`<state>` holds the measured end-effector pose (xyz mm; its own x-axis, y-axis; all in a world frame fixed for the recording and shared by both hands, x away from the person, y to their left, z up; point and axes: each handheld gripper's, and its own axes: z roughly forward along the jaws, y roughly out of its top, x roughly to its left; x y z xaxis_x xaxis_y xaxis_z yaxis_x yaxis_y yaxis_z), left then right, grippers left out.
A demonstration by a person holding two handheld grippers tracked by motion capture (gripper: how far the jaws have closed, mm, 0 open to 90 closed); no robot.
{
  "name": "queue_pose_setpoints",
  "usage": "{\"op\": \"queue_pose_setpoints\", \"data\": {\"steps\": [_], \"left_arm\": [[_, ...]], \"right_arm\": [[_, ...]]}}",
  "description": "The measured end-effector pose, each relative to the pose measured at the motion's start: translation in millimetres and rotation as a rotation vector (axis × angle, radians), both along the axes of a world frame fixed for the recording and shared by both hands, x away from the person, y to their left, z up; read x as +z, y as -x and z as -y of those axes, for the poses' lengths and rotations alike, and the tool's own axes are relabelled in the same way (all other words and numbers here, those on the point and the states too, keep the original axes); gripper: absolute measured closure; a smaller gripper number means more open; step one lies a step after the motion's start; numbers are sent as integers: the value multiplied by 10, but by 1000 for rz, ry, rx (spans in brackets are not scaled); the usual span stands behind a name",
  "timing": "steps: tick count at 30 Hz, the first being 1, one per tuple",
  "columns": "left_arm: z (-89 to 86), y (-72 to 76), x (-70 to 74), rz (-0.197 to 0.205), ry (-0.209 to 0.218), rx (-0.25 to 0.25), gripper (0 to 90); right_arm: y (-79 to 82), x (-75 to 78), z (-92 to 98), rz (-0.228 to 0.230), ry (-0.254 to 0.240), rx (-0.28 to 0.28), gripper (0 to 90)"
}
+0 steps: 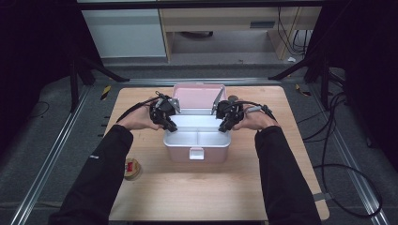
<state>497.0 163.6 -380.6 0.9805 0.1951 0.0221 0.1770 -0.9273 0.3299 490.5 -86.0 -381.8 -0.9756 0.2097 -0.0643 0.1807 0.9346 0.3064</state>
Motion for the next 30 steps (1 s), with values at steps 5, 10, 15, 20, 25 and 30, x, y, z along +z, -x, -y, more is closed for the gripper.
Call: {"op": "queue_pose_setpoints", "data": {"steps": [5, 10, 15, 20, 25, 30], "left_arm": [[66, -14, 24, -2, -66, -32, 836], [130, 1, 58, 8, -114, -55, 848], [93, 32, 130, 31, -84, -60, 858], [63, 93, 317, 73, -73, -62, 859], [39, 241, 595, 114, -58, -75, 858], [40, 498, 716, 115, -61, -109, 865]], "right_arm": [[-10, 1, 1, -2, 1, 9, 839], [7, 24, 5, 10, 5, 19, 846], [45, 98, 16, 35, 5, 31, 857], [99, 263, 20, 77, -11, 37, 859], [226, 534, 23, 119, -15, 51, 865], [498, 717, 16, 119, -5, 70, 873]]}}
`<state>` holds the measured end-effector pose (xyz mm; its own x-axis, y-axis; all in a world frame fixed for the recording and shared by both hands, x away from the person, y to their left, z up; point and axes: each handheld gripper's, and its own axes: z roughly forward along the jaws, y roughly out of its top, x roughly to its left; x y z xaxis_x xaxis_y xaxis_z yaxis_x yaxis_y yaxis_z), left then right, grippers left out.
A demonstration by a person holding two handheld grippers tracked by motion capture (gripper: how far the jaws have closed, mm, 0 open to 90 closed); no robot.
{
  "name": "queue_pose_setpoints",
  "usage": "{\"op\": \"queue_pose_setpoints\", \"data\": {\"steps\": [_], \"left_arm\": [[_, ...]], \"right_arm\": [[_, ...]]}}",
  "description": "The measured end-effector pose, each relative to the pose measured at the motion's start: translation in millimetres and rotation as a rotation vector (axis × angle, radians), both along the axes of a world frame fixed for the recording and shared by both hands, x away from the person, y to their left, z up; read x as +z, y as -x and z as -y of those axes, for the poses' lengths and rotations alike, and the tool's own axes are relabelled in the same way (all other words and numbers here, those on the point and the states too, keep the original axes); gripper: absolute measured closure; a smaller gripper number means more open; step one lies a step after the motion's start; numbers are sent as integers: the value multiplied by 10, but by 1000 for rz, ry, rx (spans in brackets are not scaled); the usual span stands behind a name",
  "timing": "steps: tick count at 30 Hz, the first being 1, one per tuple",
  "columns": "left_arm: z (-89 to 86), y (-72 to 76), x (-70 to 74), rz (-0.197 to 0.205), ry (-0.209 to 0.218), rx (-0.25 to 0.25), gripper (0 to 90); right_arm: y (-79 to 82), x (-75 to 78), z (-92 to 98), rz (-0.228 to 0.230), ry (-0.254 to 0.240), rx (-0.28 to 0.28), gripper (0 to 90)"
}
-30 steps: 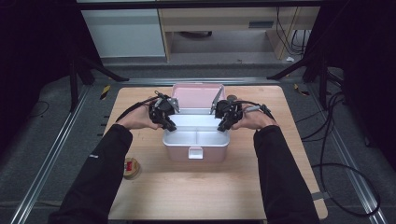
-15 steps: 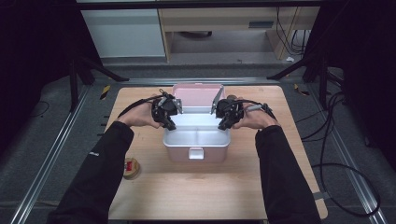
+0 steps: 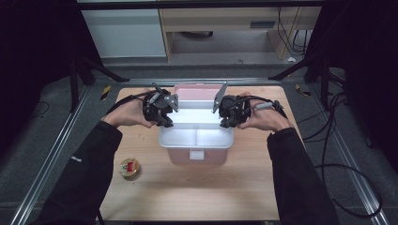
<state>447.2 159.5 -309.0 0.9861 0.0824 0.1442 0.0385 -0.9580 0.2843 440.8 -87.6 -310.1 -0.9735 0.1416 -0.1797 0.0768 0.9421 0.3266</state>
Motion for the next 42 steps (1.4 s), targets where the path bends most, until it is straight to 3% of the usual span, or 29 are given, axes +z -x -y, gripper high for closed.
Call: {"op": "queue_pose_setpoints", "data": {"steps": [9, 15, 18, 22, 27, 33, 36, 42], "left_arm": [[-51, 452, -4, -16, -12, -34, 861], [-76, 836, -53, -28, -17, -61, 867], [-88, 1011, -92, -29, 4, -65, 869], [-105, 1221, -253, -54, 25, -59, 873], [-118, 1405, -553, -101, 12, -60, 881], [-122, 1455, -946, -144, 13, -52, 882], [-101, 1396, -1142, -162, 4, -37, 877], [-48, 1193, -1402, -179, -29, -9, 866]], "right_arm": [[531, 23, -91, -11, 23, 18, 892], [895, -92, -127, -52, 24, 28, 894], [1050, -176, -124, -65, 22, 36, 894], [1210, -312, -109, -88, 20, 43, 891], [1381, -558, -148, -101, 37, 75, 893], [1454, -899, -165, -147, 39, 87, 892], [1426, -1106, -167, -166, 43, 85, 893], [1274, -1418, -155, -171, 43, 69, 893]]}}
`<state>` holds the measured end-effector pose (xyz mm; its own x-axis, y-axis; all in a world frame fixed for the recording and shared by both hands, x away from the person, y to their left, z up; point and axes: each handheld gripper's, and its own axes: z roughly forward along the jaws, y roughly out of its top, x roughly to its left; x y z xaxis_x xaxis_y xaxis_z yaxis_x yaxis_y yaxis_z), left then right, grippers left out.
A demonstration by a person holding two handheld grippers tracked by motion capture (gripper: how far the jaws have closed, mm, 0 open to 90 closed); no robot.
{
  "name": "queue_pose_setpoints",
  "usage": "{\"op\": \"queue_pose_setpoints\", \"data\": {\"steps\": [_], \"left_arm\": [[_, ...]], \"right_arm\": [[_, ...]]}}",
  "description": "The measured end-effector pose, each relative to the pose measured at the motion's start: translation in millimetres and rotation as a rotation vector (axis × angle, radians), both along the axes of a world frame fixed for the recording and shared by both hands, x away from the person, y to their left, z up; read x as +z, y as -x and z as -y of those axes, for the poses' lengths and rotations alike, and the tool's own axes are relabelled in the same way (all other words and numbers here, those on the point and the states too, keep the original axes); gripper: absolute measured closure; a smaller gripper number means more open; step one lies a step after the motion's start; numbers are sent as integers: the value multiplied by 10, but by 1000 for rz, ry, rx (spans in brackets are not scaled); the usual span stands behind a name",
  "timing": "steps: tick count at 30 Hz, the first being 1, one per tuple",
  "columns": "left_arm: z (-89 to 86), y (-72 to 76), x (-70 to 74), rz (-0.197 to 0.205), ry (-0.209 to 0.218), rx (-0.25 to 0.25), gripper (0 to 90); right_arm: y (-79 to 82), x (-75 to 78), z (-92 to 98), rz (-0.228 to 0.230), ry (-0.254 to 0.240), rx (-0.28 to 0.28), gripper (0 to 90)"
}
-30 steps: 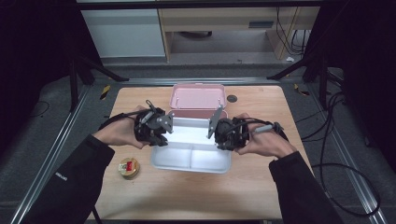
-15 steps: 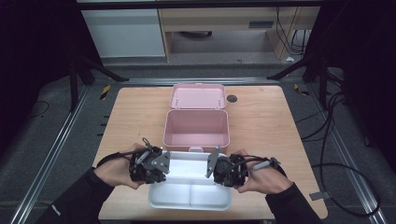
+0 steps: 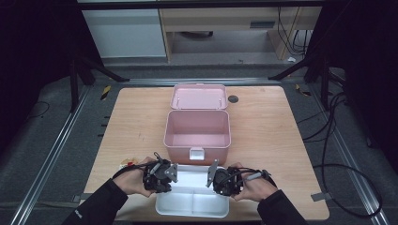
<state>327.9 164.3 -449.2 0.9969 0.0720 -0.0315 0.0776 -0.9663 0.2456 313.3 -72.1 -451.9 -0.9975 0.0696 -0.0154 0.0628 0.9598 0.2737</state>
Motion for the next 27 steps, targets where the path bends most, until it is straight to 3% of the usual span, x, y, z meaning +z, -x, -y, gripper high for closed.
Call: {"op": "queue_pose_setpoints", "data": {"steps": [9, 15, 17, 20, 22, 24, 27], "left_arm": [[96, -127, -257, -12, -24, 7, 867], [98, -147, -252, 0, -15, 34, 852], [73, -137, -199, 7, 12, 53, 806], [-11, -101, -46, 15, 90, 97, 753], [-88, -82, 64, 45, 121, 132, 704], [-169, -62, 144, 69, 147, 167, 653], [-349, -33, 224, 97, 189, 259, 567]], "right_arm": [[-143, -219, 42, 10, 17, -30, 876], [-165, -262, 87, 5, -3, -50, 866], [-151, -254, 96, 19, -11, -71, 782], [-145, -194, 143, 25, -63, -101, 687], [-145, -124, 194, 26, -112, -124, 623], [-146, -42, 257, 44, -167, -160, 566], [-147, 67, 373, 88, -239, -236, 447]]}}
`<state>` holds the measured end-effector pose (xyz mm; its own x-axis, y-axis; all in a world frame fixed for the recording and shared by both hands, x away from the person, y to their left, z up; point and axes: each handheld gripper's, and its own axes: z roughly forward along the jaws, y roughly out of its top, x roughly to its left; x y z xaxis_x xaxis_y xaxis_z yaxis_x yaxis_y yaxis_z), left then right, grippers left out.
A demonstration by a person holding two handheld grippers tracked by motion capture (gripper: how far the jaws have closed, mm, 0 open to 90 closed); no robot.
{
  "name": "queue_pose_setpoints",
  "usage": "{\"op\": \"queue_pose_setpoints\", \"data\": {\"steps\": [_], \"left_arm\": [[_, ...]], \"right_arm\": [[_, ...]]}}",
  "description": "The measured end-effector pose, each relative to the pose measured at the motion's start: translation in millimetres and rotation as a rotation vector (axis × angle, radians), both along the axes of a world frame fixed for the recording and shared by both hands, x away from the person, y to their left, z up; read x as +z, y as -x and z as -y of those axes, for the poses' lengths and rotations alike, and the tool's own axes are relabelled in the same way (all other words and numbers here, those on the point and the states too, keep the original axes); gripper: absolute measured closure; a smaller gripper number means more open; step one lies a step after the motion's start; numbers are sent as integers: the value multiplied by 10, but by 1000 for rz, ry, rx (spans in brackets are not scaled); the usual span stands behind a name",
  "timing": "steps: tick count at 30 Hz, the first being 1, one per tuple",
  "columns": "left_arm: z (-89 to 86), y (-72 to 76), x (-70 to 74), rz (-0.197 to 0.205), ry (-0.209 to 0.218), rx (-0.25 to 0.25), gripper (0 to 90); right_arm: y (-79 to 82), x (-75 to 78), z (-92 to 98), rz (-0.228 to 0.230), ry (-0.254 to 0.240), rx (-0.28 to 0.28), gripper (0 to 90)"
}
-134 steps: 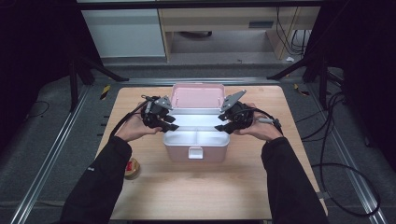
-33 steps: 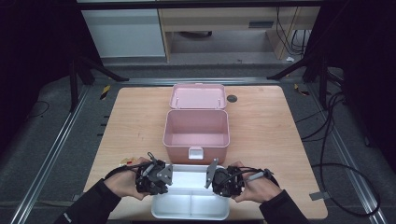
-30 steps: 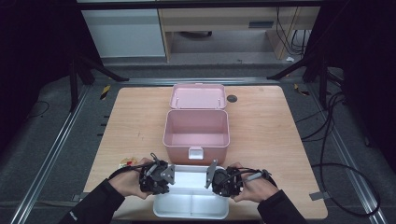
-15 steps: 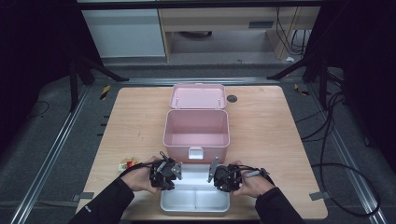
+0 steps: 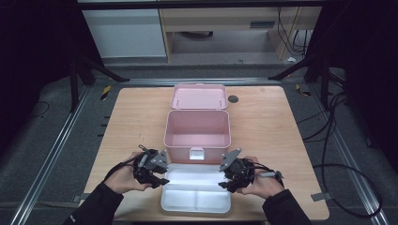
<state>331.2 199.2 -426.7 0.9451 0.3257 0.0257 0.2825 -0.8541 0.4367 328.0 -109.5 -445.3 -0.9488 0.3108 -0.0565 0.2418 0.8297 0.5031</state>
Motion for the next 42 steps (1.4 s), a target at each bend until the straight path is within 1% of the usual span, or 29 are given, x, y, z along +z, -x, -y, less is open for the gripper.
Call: {"op": "queue_pose_setpoints", "data": {"steps": [1, 2, 3, 4, 5, 6, 7, 8, 9, 10, 11, 12, 13, 14, 18, 20, 21, 23, 25, 26, 27, 30, 32, 33, 34, 36, 39, 41, 42], "left_arm": [[-62, 8, 13, 8, 15, 37, 519], [-125, 16, 23, 13, 32, 76, 498], [-172, 21, 33, 20, 41, 105, 472], [-249, 27, 50, 42, 57, 158, 439], [-312, 26, 61, 55, 67, 203, 404], [-372, 19, 67, 67, 87, 253, 381], [-430, -2, 65, 69, 106, 303, 370], [-498, -47, 54, 59, 105, 355, 361], [-537, -75, 47, 67, 100, 384, 319], [-586, -106, 35, 82, 102, 426, 306], [-622, -125, 24, 82, 108, 451, 300], [-677, -150, 12, 76, 115, 478, 283], [-706, -159, 8, 79, 118, 491, 260], [-752, -172, 4, 88, 117, 516, 254], [-888, -204, 14, 109, 136, 579, 219], [-946, -222, -5, 119, 126, 603, 206], [-974, -232, -25, 116, 120, 612, 202], [-1032, -249, -66, 101, 114, 621, 194], [-1060, -262, -88, 87, 114, 628, 190], [-1080, -272, -103, 72, 107, 626, 186], [-1085, -275, -111, 71, 106, 625, 181], [-1085, -286, -146, 54, 74, 612, 171], [-1079, -293, -174, 37, 47, 606, 166], [-1073, -297, -194, 18, 25, 601, 157], [-1067, -298, -215, 13, 6, 591, 147], [-1057, -308, -255, -2, -18, 586, 148], [-1042, -333, -316, -25, -44, 573, 143], [-1043, -345, -349, -34, -59, 572, 141], [-1046, -349, -365, -38, -63, 574, 141]], "right_arm": [[2, 25, 41, 17, -15, -25, 413], [3, 39, 80, 30, -33, -49, 387], [5, 48, 119, 40, -39, -74, 367], [3, 44, 147, 44, -49, -89, 354], [-5, 40, 193, 55, -53, -118, 335], [-12, 36, 229, 64, -50, -144, 332], [-25, 30, 267, 66, -55, -168, 324], [-39, 17, 300, 59, -70, -196, 310], [-58, 1, 339, 58, -77, -230, 289], [-71, -14, 362, 60, -81, -254, 284], [-88, -30, 396, 69, -76, -287, 279], [-100, -44, 424, 76, -81, -308, 272], [-120, -66, 476, 79, -87, -349, 258], [-133, -81, 511, 78, -91, -377, 249], [-231, -141, 716, 97, -102, -548, 197], [-274, -166, 808, 90, -111, -622, 179], [-292, -179, 850, 89, -116, -652, 170], [-325, -199, 932, 92, -104, -703, 165], [-329, -208, 967, 93, -107, -721, 163], [-332, -213, 981, 90, -107, -727, 160], [-337, -219, 1000, 91, -108, -733, 157], [-344, -227, 1016, 91, -110, -737, 153], [-349, -235, 1019, 90, -106, -735, 152], [-351, -239, 1020, 90, -103, -733, 150], [-354, -243, 1020, 88, -102, -732, 150], [-355, -249, 1018, 85, -100, -731, 149], [-355, -259, 1011, 84, -93, -718, 148], [-356, -262, 1003, 80, -96, -711, 148], [-359, -267, 1000, 85, -94, -707, 148]]}}
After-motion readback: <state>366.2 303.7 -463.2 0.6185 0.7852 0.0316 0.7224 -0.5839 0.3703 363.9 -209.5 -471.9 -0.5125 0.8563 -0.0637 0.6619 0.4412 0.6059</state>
